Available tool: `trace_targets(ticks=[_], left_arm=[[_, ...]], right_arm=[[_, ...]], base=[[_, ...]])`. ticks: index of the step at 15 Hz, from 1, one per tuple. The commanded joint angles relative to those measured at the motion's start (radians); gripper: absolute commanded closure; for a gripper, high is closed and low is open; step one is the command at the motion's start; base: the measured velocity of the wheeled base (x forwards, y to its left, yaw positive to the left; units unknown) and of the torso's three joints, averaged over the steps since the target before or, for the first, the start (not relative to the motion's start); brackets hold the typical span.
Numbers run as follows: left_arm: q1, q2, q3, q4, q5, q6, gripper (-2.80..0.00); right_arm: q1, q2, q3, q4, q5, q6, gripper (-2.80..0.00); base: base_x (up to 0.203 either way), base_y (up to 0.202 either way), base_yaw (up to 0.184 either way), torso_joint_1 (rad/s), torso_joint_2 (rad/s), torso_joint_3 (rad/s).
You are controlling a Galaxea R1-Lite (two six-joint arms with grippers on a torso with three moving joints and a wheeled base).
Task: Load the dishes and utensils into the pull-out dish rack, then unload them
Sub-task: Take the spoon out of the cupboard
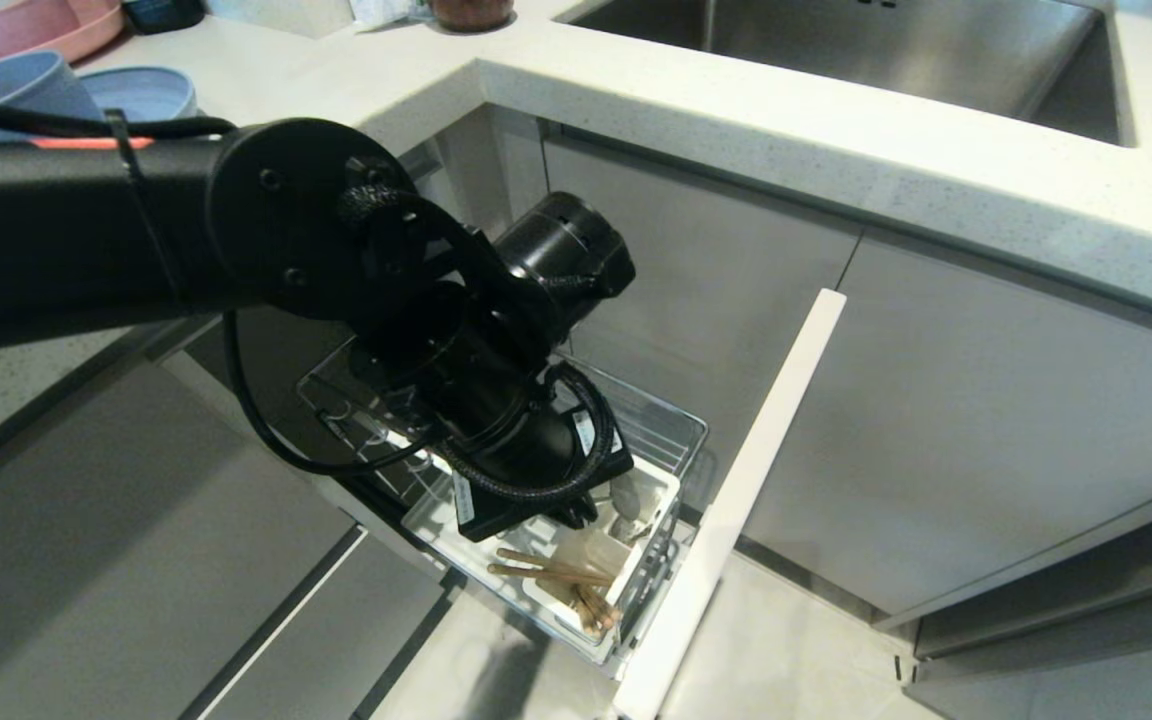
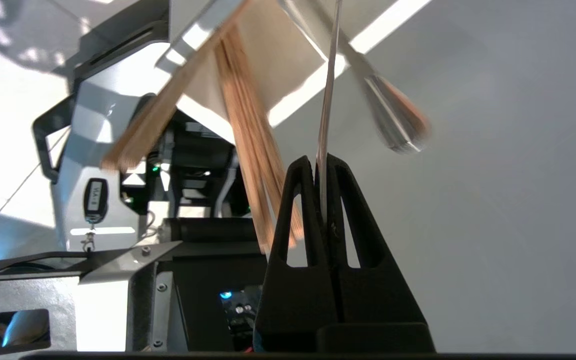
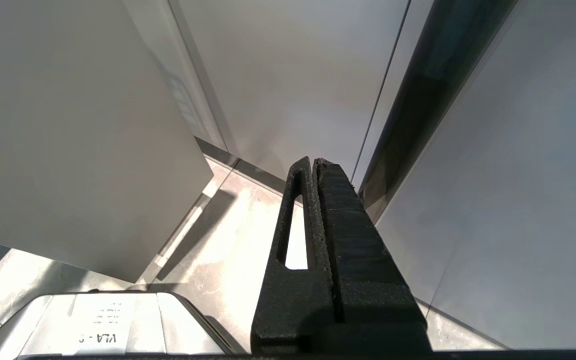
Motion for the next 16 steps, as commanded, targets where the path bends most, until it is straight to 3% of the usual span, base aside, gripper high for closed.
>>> trace_targets(ticks=[1, 8, 12, 16], left_arm=[[-0.008, -0.061, -0.007, 0.004, -0.002, -0.007, 0.0], [-0.045, -0.154, -0.083, 0.108, -0.002, -0.007, 0.0], [-0.05, -0.247, -0.087, 0.091, 0.01, -0.002, 0.0], [-0.053, -0.4, -0.087, -0.005, 0.087, 0.002, 0.0]], right_arm=[[0.0, -0.004, 0.002, 0.0, 0.0, 0.0, 0.0], [0.0, -0.004, 0.002, 0.0, 0.0, 0.0, 0.0], [0.0, -0.004, 0.002, 0.0, 0.0, 0.0, 0.0], [0.0, -0.003, 0.002, 0.0, 0.0, 0.0, 0.0]], base=[[0.0, 0.0, 0.0, 0.0, 0.0, 0.0], [0.0, 0.0, 0.0, 0.0, 0.0, 0.0], [0.0, 0.0, 0.0, 0.0, 0.0, 0.0], [0.0, 0.0, 0.0, 0.0, 0.0, 0.0]])
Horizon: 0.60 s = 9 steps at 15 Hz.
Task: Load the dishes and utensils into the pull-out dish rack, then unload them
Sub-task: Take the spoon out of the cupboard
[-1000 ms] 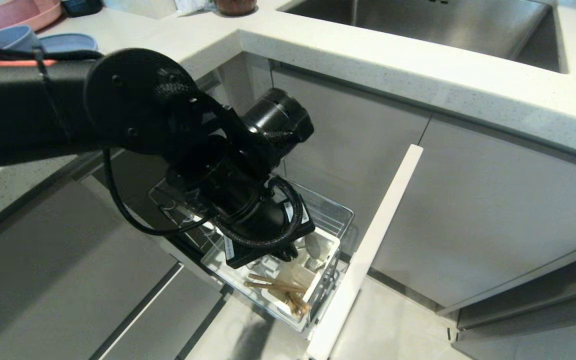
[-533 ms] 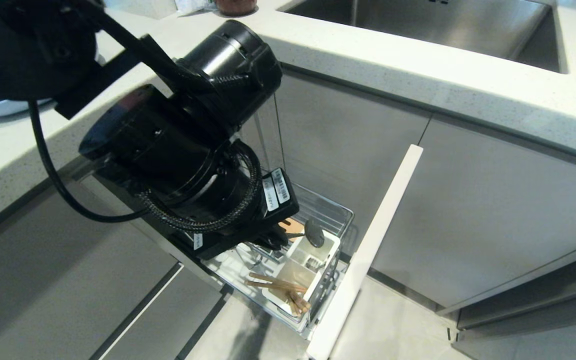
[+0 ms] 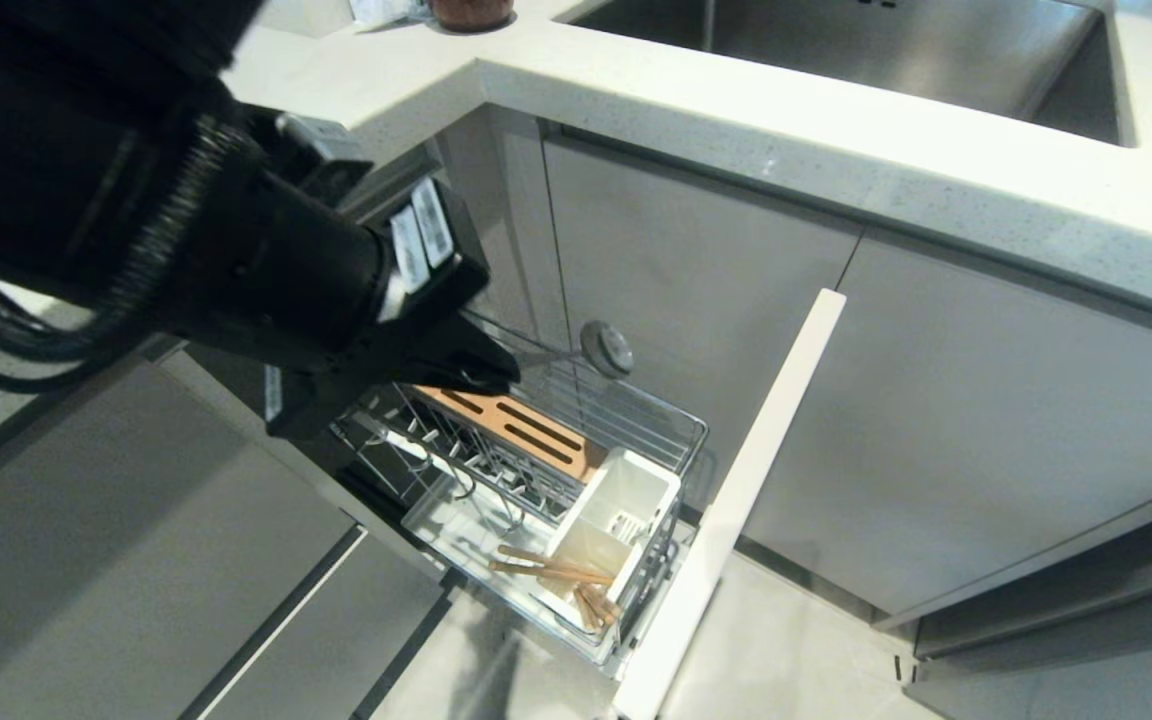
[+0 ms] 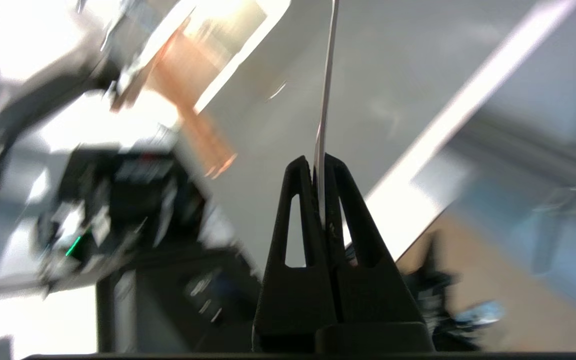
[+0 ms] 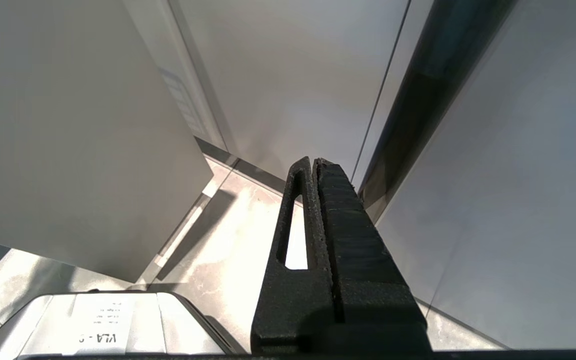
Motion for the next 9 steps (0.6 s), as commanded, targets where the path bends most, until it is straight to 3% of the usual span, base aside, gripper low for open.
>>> trace_targets(ticks=[1, 5, 9], left_arm=[[0.0, -0.141, 0.001, -0.055, 0.041, -0.003, 0.0], [0.043, -0.271, 0.003, -0.182, 0.199, 0.037, 0.0], [0.222, -0.333, 0.003, -0.269, 0.224, 0.095, 0.0]], right_arm=[[0.0, -0.004, 0.002, 0.0, 0.0, 0.0, 0.0], [0.0, -0.004, 0.002, 0.0, 0.0, 0.0, 0.0], [0.0, -0.004, 0.002, 0.0, 0.0, 0.0, 0.0]], base=[[0.0, 0.0, 0.0, 0.0, 0.0, 0.0], [0.0, 0.0, 0.0, 0.0, 0.0, 0.0], [0.0, 0.0, 0.0, 0.0, 0.0, 0.0]])
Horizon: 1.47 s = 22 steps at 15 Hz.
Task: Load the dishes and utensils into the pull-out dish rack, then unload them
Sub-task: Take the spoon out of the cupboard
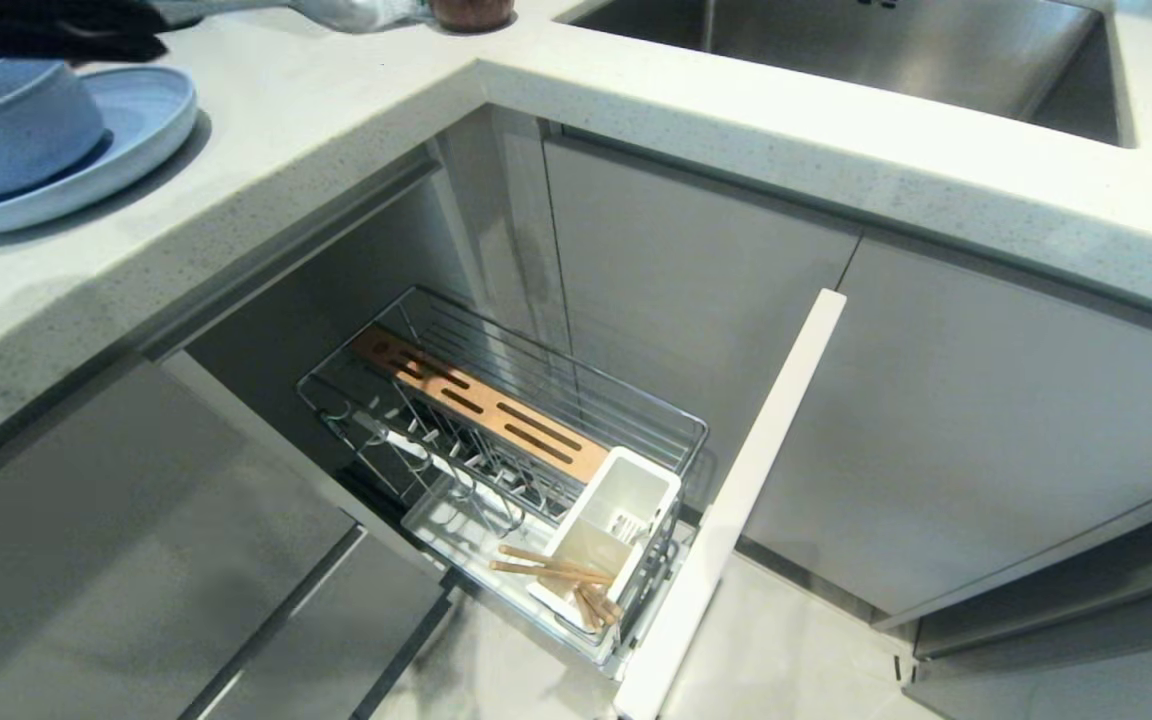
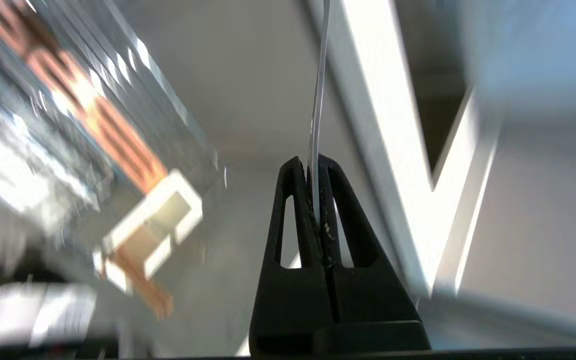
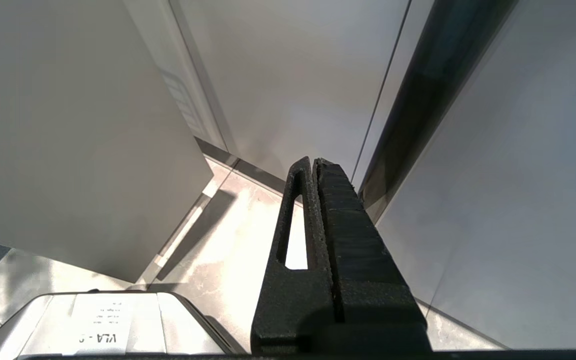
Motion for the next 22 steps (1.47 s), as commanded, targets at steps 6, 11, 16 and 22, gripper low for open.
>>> trace_targets(ticks=[6, 11, 16, 22], left_arm=[[0.502, -0.109, 0.001, -0.088, 0.003, 0.124, 0.0], [0.767, -0.199, 0.075, -0.08, 0.009, 0.159, 0.0], [0.905, -0.251, 0.263, -0.045, -0.003, 0.156, 0.0], [0.923, -0.24, 0.408, -0.178, -0.065, 0.157, 0.0]], right_arm=[[0.0, -0.004, 0.002, 0.0, 0.0, 0.0, 0.0], [0.0, -0.003, 0.002, 0.0, 0.0, 0.0, 0.0], [0.0, -0.004, 0.002, 0.0, 0.0, 0.0, 0.0], [0.0, -0.004, 0.002, 0.0, 0.0, 0.0, 0.0]], base=[[0.0, 0.0, 0.0, 0.0, 0.0, 0.0], [0.0, 0.0, 0.0, 0.0, 0.0, 0.0], [0.0, 0.0, 0.0, 0.0, 0.0, 0.0], [0.0, 0.0, 0.0, 0.0, 0.0, 0.0]])
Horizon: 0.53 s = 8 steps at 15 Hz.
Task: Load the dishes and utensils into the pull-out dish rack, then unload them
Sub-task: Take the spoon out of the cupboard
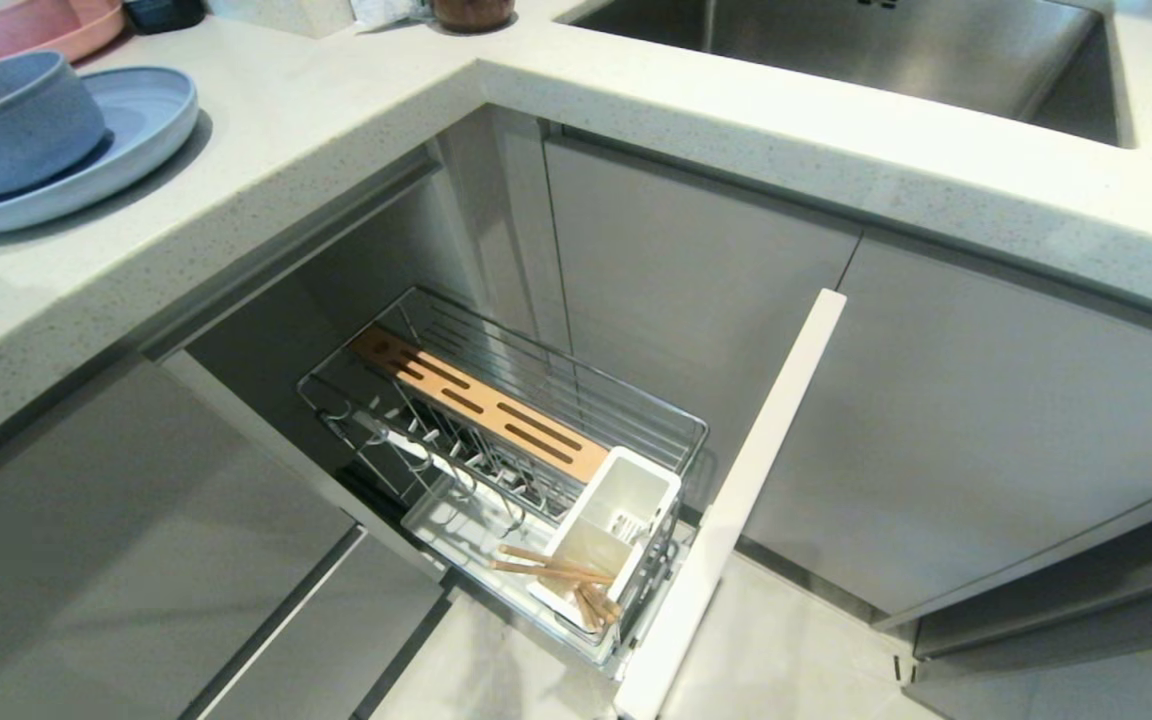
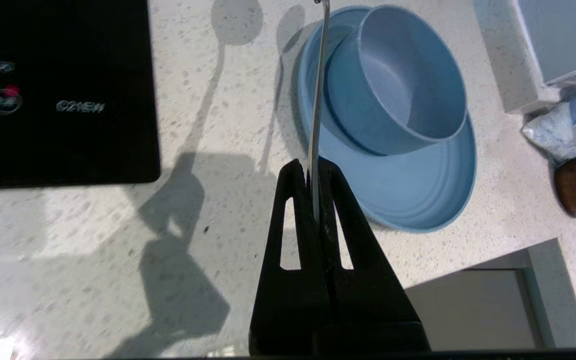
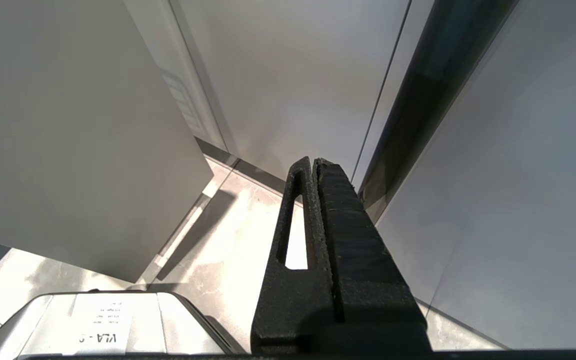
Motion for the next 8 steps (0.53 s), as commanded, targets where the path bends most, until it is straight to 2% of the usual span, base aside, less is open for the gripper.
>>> trace_targets(ticks=[1, 5, 8], left_arm=[[0.004, 0.026, 0.022, -0.019, 0.001, -0.004, 0.0], [0.004, 0.08, 0.024, -0.066, -0.011, -0.004, 0.0], [0.004, 0.103, 0.033, -0.085, -0.092, -0.004, 0.0]], right_arm=[[0.0, -0.004, 0.002, 0.0, 0.0, 0.0, 0.0], [0.0, -0.004, 0.002, 0.0, 0.0, 0.0, 0.0], [0.0, -0.004, 0.002, 0.0, 0.0, 0.0, 0.0]], base=[[0.0, 0.0, 0.0, 0.0, 0.0, 0.0], [0.0, 0.0, 0.0, 0.0, 0.0, 0.0], [0.0, 0.0, 0.0, 0.0, 0.0, 0.0]])
